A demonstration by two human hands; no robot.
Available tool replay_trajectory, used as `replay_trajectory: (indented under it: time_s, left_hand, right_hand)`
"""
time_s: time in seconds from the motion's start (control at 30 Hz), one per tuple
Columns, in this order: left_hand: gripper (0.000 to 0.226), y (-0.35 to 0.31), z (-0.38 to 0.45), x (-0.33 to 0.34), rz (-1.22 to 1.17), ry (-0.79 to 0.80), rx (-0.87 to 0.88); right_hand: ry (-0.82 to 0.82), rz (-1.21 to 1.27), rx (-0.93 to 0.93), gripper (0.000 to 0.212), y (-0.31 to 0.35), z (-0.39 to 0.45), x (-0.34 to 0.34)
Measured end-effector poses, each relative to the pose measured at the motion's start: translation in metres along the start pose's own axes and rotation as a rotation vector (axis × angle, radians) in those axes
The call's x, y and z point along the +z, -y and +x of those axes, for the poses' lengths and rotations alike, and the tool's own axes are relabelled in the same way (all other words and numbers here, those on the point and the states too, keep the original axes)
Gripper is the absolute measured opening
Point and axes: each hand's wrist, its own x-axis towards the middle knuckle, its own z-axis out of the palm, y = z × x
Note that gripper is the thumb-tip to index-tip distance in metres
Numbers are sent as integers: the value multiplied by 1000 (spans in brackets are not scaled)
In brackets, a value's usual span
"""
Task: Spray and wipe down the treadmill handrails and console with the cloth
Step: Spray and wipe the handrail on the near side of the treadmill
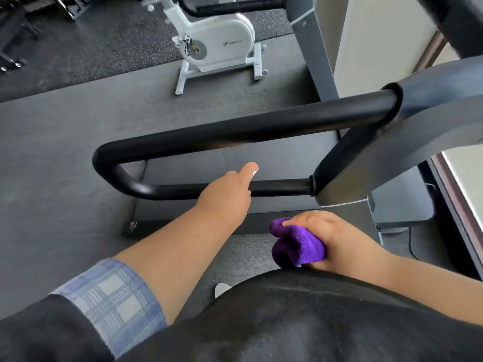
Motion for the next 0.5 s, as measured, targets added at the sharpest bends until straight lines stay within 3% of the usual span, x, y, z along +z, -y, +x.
replay_trajectory:
  time_s: [0.3,0.5]
  left_hand:
    - [48,-13,4,8,33,6,46]
    - [49,38,-14,-3,25,-36,-104]
  right_hand:
    - [-7,-25,39,54,4,-8,-9]
    - [-11,-22,54,53,5,-5,-4]
